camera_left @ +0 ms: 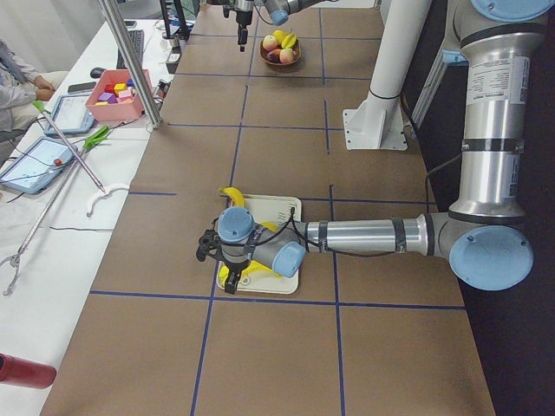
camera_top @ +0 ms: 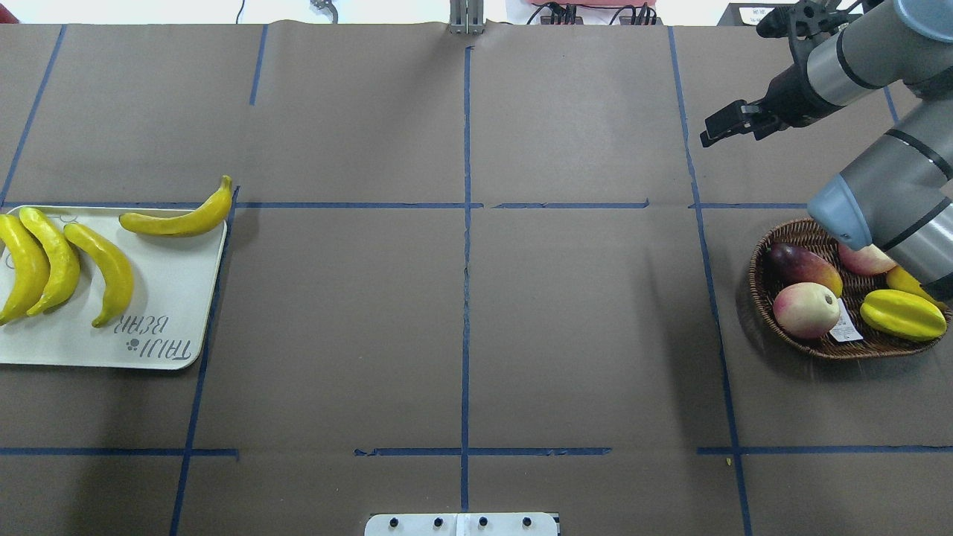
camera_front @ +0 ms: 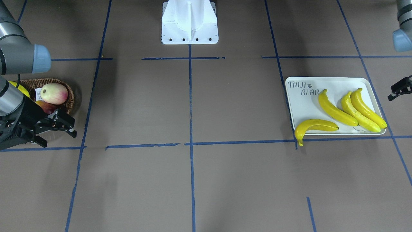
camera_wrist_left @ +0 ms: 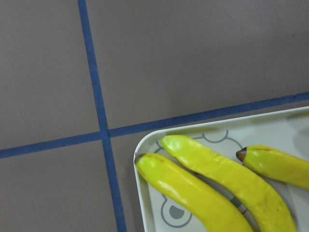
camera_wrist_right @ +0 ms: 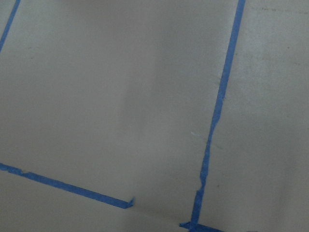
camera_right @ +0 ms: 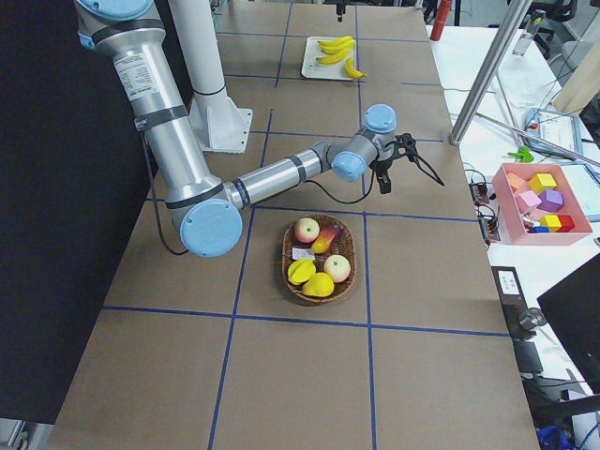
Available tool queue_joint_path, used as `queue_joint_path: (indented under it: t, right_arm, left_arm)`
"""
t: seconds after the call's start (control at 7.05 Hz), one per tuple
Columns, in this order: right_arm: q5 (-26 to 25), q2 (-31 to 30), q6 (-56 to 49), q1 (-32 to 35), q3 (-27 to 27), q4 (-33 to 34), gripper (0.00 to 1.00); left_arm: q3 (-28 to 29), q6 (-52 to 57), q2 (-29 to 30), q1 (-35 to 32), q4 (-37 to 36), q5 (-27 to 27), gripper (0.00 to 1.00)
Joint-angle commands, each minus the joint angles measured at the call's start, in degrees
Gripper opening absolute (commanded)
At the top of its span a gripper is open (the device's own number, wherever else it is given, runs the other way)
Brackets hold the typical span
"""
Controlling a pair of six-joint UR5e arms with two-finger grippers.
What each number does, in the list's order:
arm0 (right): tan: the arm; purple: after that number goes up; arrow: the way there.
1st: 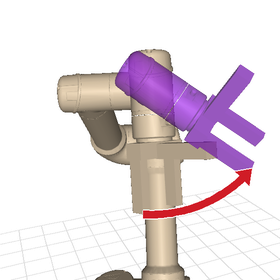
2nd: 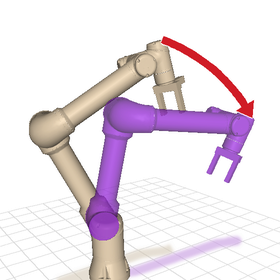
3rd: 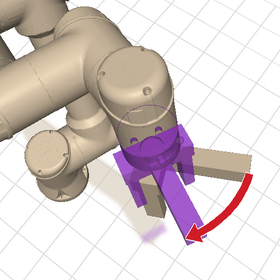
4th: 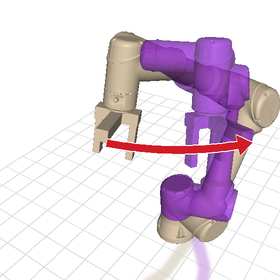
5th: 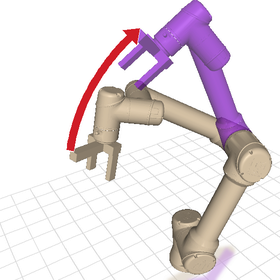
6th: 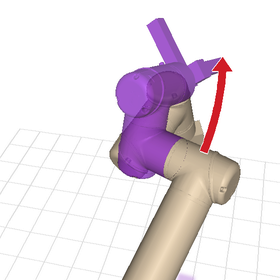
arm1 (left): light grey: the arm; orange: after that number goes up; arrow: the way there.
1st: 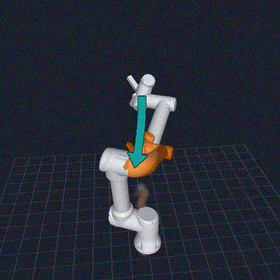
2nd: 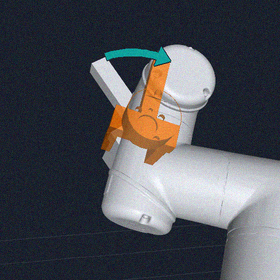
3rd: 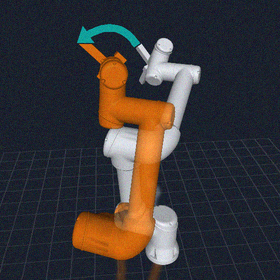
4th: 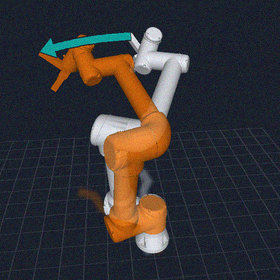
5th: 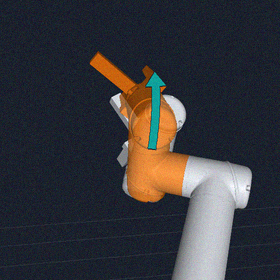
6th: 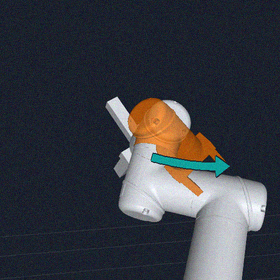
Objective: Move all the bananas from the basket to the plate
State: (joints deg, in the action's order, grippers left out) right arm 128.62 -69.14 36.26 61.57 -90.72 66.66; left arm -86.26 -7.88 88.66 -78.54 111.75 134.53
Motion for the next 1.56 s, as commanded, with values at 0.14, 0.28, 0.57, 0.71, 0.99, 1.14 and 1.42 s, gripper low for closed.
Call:
queue_joint_path:
  t: [0.14, 0.28, 0.57, 0.71, 0.99, 1.14, 1.42]
  right_arm:
    - [8.45, -1.69, -20.88, 9.67, 0.28, 13.28, 0.99]
    - [8.93, -3.62, -29.06, 13.10, -0.16, 18.37, 0.99]
    - [8.93, -10.45, -43.74, 20.05, -0.16, 23.76, 0.99]
    - [8.32, -13.02, -48.52, 23.04, 0.28, 24.74, 0.99]
    - [7.88, -18.73, -48.13, 26.93, -0.33, 23.78, 0.99]
    - [7.79, -19.28, -47.78, 27.20, -0.42, 23.69, 0.98]
    - [7.26, -19.11, -44.36, 26.68, -0.42, 23.69, 0.98]
  left_arm:
    - [-1.20, 10.96, 1.34, -7.57, -18.38, 5.35, 1.00]
    - [-2.15, 10.96, 1.42, -8.90, -22.67, 8.61, 1.00]
    - [-5.31, 11.83, 1.08, -12.51, -23.15, 8.39, 1.00]
    - [-5.41, 13.66, 0.99, -11.38, -23.15, 7.86, 1.00]
    - [-6.81, 16.14, 1.25, -10.93, -24.11, 1.12, 1.00]
    - [-9.08, 16.23, 1.08, -11.72, -26.03, -1.87, 1.00]
    - [-10.60, 16.14, 0.29, -11.99, -32.62, -2.78, 1.00]
